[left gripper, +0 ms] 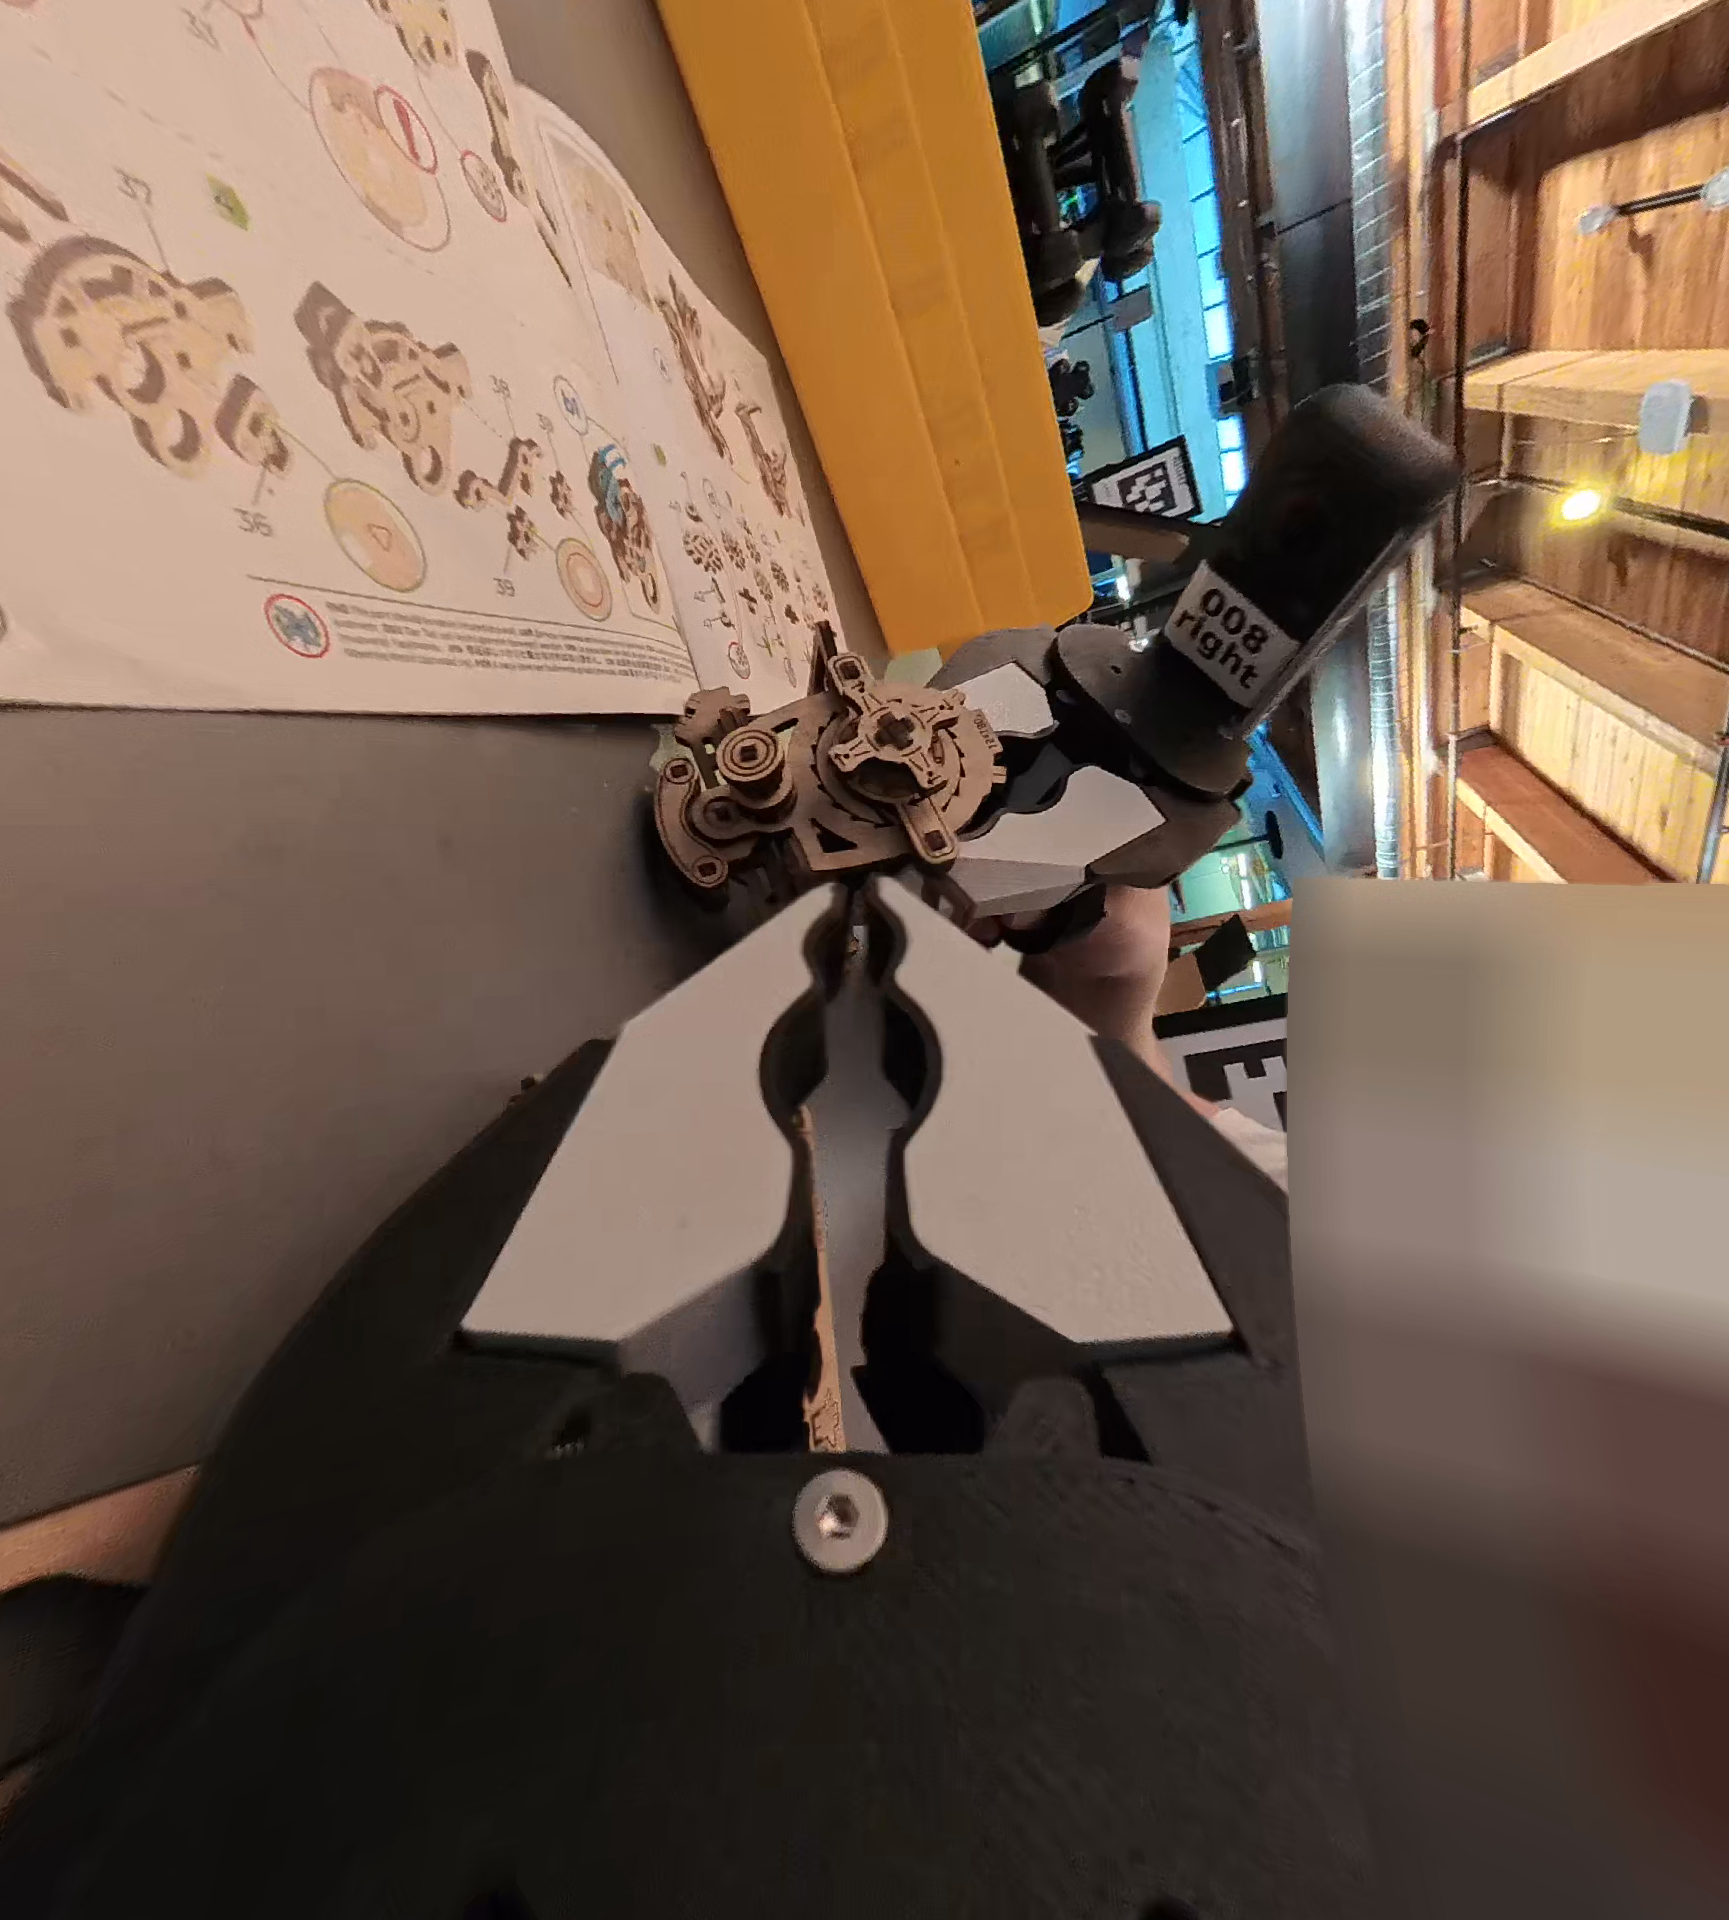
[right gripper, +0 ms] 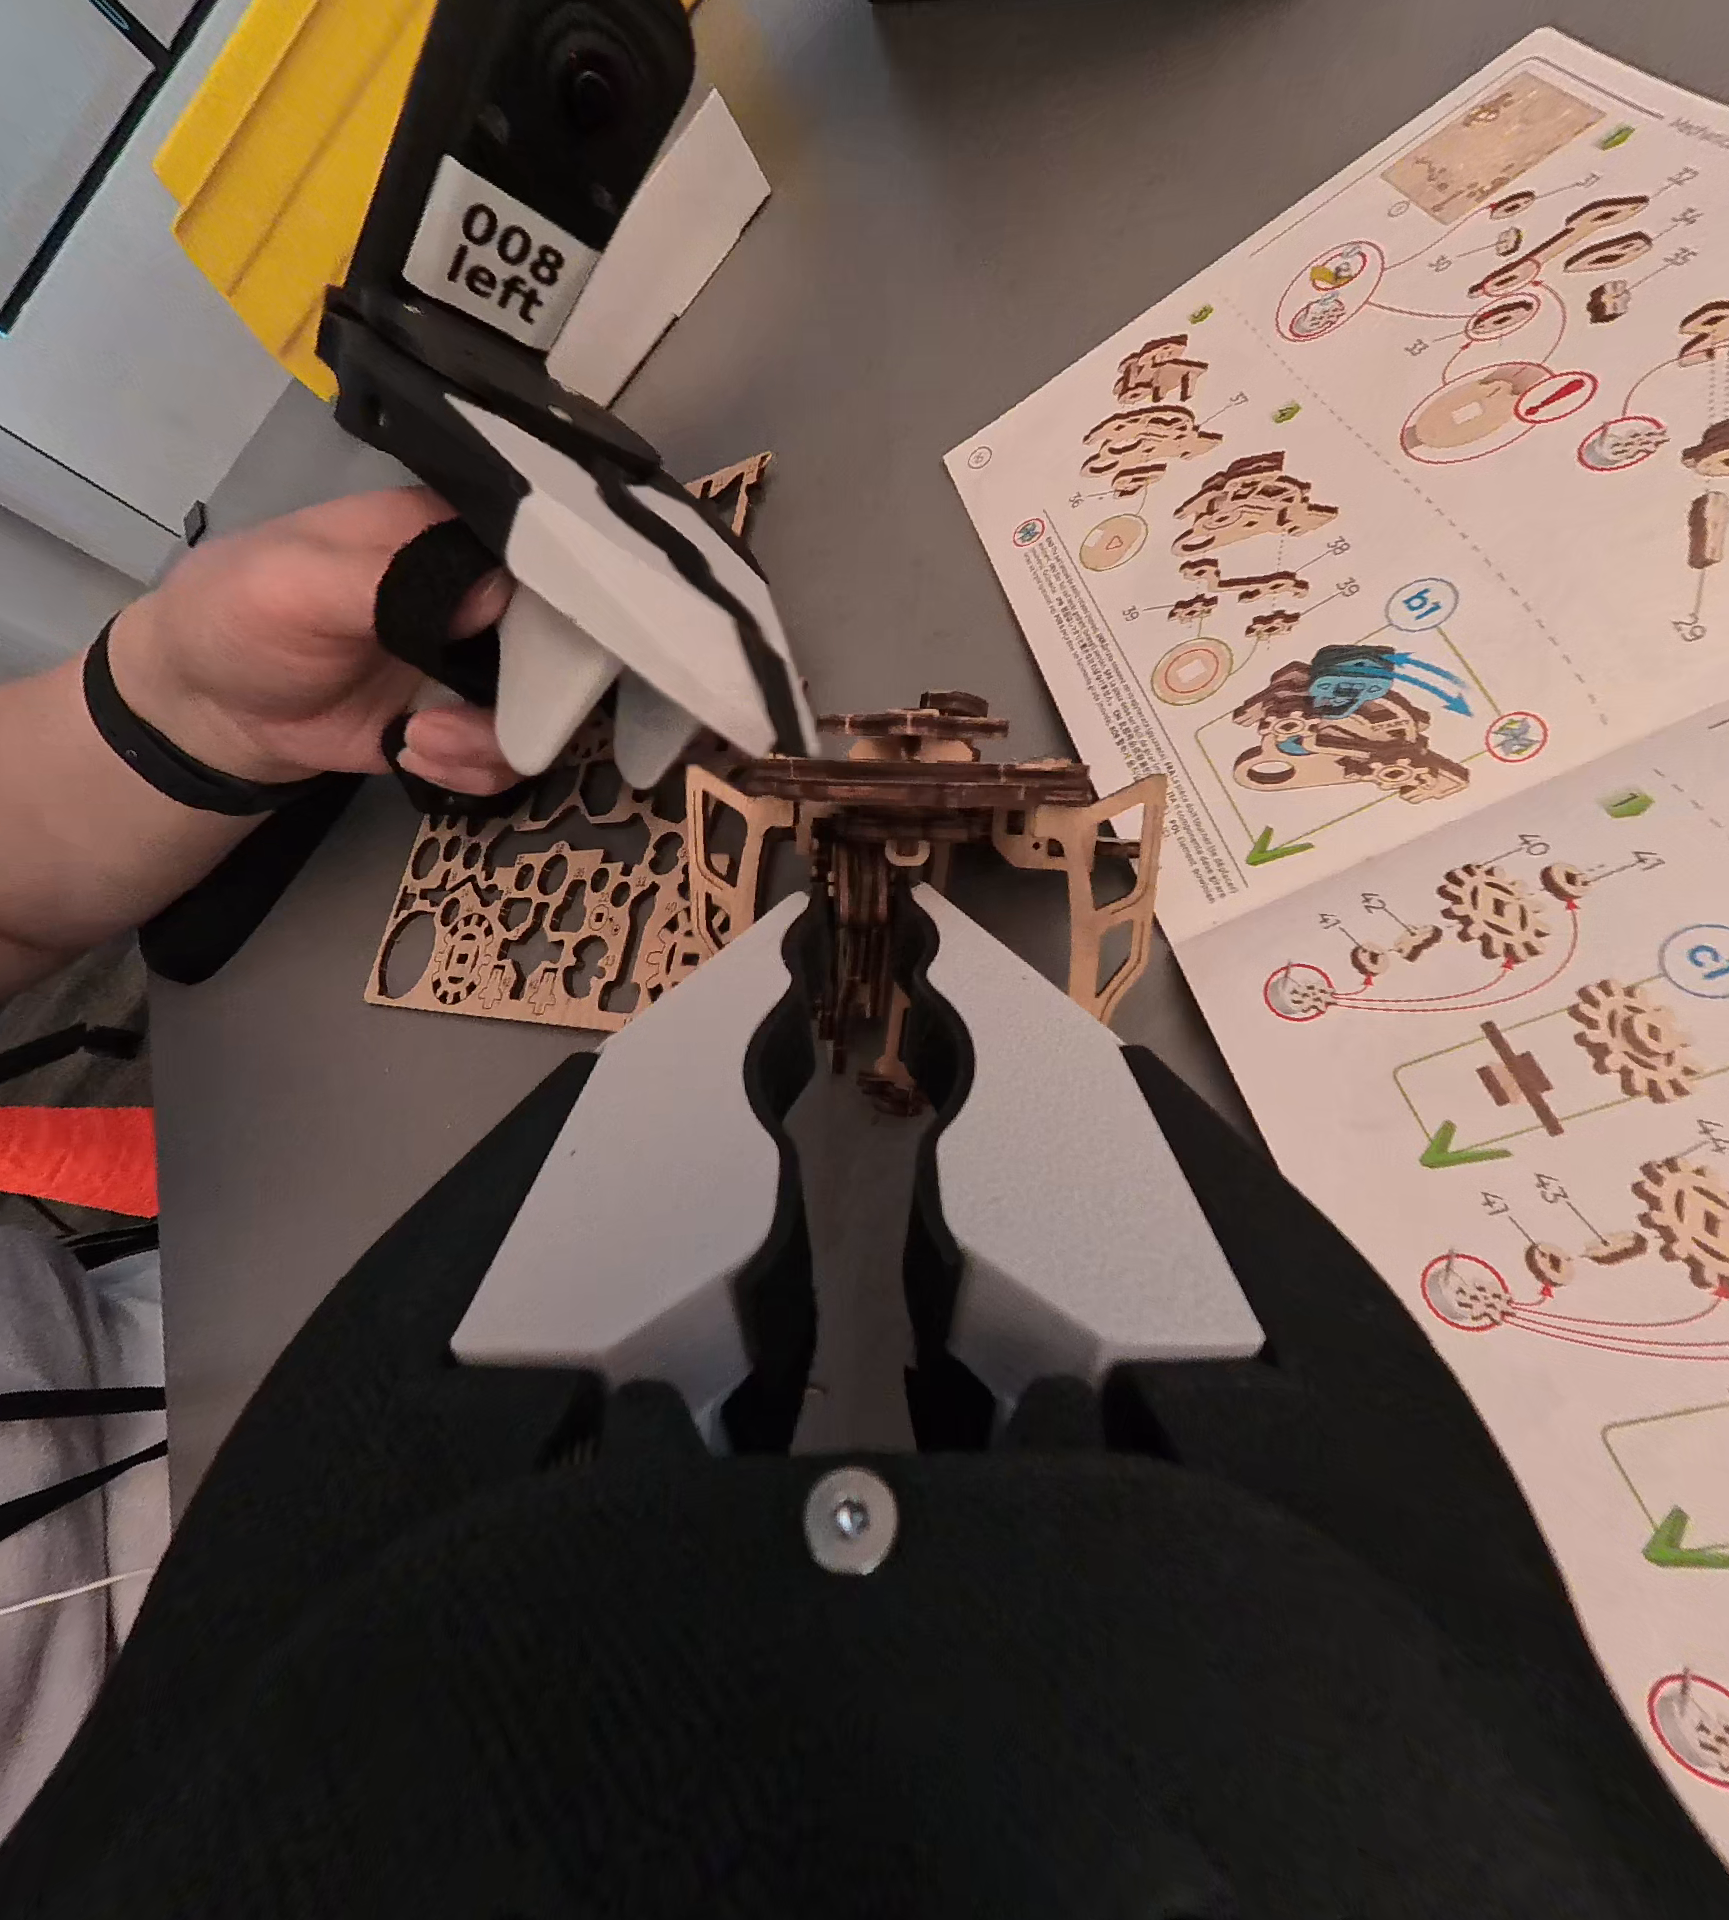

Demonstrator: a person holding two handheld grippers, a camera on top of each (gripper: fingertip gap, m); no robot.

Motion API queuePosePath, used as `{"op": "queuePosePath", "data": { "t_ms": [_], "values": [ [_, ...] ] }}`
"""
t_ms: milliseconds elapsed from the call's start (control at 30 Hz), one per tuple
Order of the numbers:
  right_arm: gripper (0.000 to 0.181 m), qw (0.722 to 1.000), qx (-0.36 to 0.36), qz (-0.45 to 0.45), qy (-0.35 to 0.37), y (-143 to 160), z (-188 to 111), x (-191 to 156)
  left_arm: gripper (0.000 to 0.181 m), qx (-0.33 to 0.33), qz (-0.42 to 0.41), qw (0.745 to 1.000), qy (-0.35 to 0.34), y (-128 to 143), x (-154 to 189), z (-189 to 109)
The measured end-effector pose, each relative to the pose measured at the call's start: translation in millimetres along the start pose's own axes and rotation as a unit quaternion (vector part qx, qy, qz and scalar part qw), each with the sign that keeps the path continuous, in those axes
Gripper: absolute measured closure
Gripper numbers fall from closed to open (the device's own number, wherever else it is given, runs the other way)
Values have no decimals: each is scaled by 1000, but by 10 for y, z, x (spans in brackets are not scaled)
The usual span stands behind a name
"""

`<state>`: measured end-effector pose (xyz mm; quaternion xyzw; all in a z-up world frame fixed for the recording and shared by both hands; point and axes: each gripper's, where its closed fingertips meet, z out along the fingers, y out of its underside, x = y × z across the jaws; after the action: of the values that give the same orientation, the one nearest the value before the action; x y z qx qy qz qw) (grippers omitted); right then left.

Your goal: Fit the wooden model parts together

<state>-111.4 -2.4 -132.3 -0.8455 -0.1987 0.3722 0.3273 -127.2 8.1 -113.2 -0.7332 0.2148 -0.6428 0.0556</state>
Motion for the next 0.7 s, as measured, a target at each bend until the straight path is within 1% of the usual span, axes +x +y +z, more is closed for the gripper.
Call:
{"op": "queuePosePath", "data": {
  "t_ms": [167, 233, 300, 400, 467, 567, 700],
  "values": [
    [172, 1000, 2, 1, -3, -1, 5, -9, 181, 10, -4, 1000, -9, -21, -32, -63],
    [172, 1000, 2, 1, -4, 2, 7, -14, 181, 7, 15, 999, -50, -9, -119, -86],
    [172, 1000, 1, -1, -4, 2, 20, -16, 181, -14, 47, 994, -99, 35, -212, -81],
    [172, 1000, 0, -2, -2, 4, 29, -17, 181, -43, 91, 985, -142, 67, -271, -26],
    [172, 1000, 0, -3, -2, 4, 36, -24, 181, -47, 98, 985, -135, 55, -236, 22],
    [172, 1000, 1, -4, 1, 2, 26, -25, 181, -50, 81, 989, -111, 57, -197, 60],
    [172, 1000, -4, -8, 6, 11, 26, -26, 181, -61, 66, 990, -109, 93, -216, 64]
  ]
}}
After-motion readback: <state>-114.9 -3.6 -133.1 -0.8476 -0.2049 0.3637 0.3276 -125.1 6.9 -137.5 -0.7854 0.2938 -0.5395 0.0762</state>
